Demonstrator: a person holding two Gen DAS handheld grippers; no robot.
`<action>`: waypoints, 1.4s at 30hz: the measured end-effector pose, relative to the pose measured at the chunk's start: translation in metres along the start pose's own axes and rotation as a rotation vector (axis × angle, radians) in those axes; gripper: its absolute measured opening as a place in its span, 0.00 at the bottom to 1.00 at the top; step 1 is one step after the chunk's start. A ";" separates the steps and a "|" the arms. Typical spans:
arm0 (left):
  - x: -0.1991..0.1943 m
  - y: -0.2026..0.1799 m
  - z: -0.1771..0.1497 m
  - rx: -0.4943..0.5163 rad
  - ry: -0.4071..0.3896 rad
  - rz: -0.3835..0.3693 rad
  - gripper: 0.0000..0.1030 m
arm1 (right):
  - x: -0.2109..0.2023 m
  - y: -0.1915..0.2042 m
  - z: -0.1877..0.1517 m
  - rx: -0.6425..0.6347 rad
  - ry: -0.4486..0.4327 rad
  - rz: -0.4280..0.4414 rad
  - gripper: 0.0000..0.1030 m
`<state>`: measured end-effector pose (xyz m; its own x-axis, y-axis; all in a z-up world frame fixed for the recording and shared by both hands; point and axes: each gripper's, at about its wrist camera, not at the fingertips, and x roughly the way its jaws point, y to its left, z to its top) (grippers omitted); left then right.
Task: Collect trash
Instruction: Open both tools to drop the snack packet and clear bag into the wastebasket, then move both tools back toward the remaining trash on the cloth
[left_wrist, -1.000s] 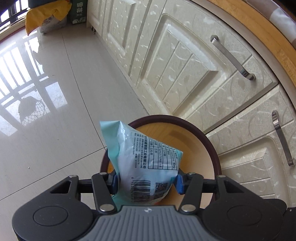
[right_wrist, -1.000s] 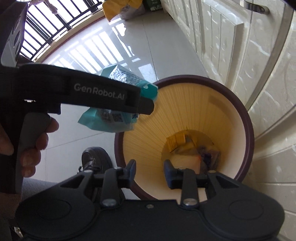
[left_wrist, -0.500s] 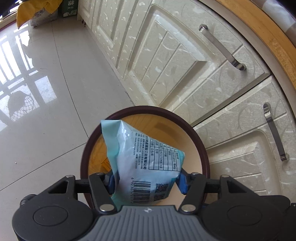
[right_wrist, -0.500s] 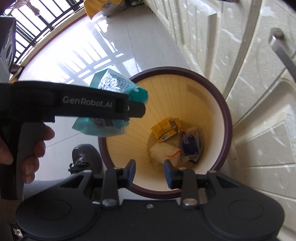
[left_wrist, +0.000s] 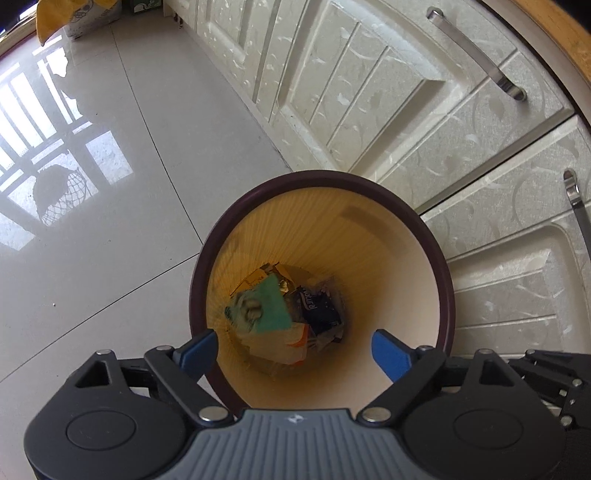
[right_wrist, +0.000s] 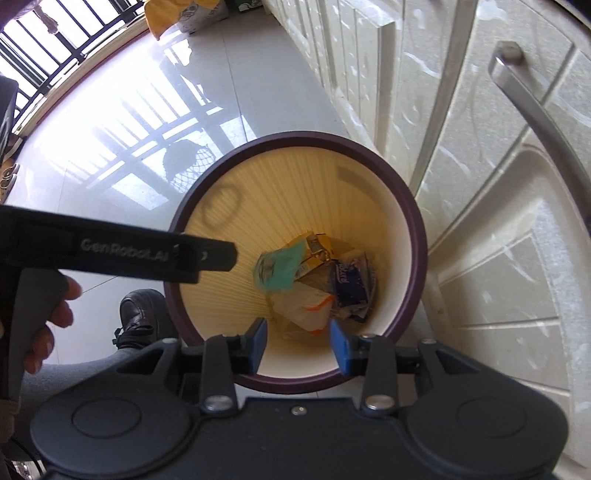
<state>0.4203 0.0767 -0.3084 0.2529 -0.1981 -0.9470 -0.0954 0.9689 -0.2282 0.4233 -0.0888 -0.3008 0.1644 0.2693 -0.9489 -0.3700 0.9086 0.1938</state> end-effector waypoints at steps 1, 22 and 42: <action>0.000 0.001 0.000 0.004 0.002 0.004 0.91 | -0.001 -0.001 0.000 0.000 -0.001 -0.007 0.40; -0.014 0.014 -0.021 0.067 0.030 0.065 1.00 | -0.028 -0.017 -0.011 0.087 -0.045 -0.093 0.80; -0.079 0.016 -0.053 0.041 -0.082 0.121 1.00 | -0.066 -0.011 -0.031 0.082 -0.143 -0.119 1.00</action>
<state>0.3478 0.0997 -0.2494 0.3198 -0.0680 -0.9451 -0.0907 0.9906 -0.1020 0.3878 -0.1264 -0.2483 0.3332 0.1960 -0.9222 -0.2658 0.9580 0.1076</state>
